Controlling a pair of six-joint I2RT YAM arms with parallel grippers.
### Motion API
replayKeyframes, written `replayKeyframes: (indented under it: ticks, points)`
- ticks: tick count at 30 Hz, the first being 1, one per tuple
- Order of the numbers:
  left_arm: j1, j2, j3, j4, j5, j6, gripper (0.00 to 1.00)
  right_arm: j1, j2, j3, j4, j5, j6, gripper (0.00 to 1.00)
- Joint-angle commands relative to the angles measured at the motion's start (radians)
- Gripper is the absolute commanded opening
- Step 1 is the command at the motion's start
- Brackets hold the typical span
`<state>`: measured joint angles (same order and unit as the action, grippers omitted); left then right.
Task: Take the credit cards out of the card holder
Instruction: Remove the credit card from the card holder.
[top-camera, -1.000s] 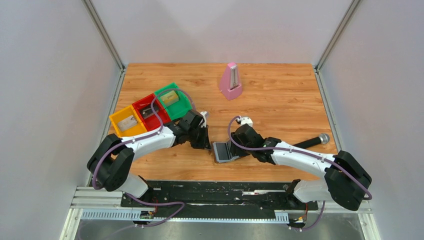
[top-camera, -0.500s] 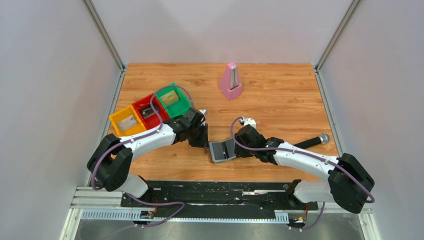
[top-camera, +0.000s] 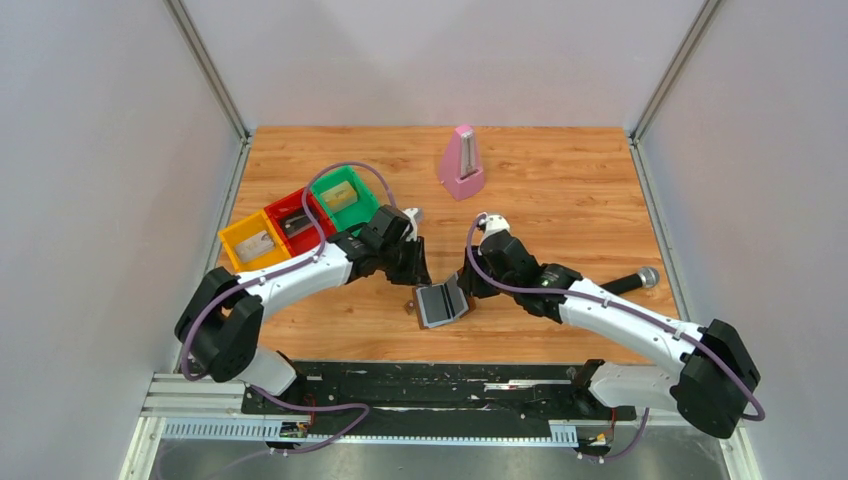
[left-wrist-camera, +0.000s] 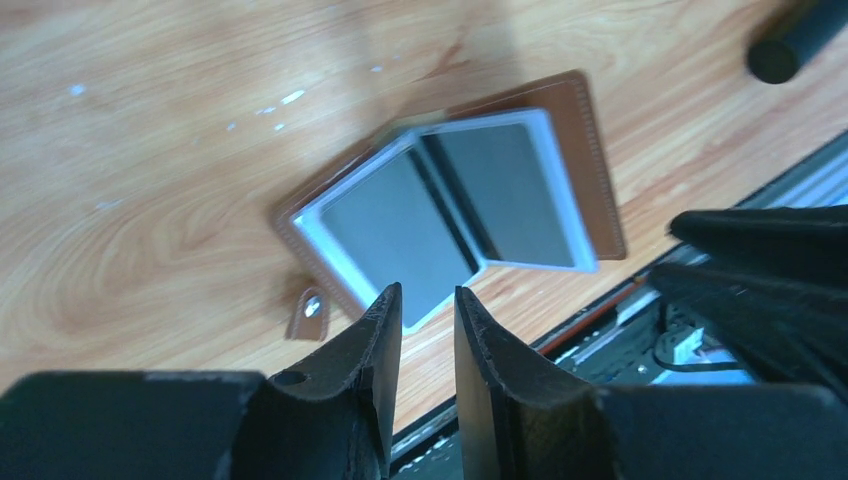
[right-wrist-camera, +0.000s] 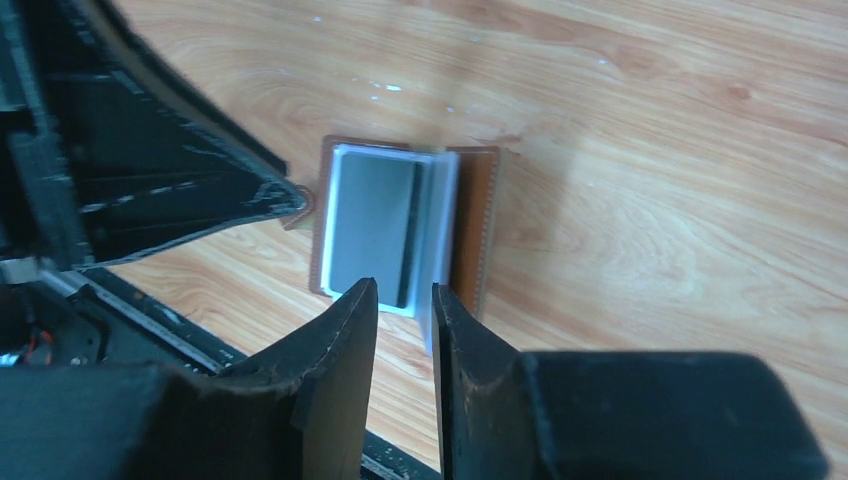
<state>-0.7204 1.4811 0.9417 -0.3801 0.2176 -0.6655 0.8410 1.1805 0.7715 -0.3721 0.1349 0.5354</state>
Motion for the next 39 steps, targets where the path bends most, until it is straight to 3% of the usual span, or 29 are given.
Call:
replayKeyframes:
  ticks: [1, 9, 22, 30, 39]
  points:
    - [-0.005, 0.049, 0.007, 0.144, 0.1, -0.034, 0.32, -0.003, 0.012, 0.037, 0.09, -0.105, -0.015, 0.27]
    - [-0.005, 0.109, -0.012, 0.216, 0.141, -0.058, 0.31, -0.005, 0.09, 0.001, 0.187, -0.197, 0.005, 0.27]
    - [-0.006, 0.149, -0.073, 0.297, 0.156, -0.107, 0.3, -0.097, 0.162, -0.109, 0.233, -0.183, 0.004, 0.25]
    - [-0.006, 0.186, -0.099, 0.412, 0.177, -0.133, 0.35, -0.131, 0.209, -0.158, 0.261, -0.212, 0.013, 0.24]
    - [-0.007, 0.224, -0.103, 0.436, 0.144, -0.127, 0.37, -0.139, 0.221, -0.18, 0.274, -0.21, 0.018, 0.24]
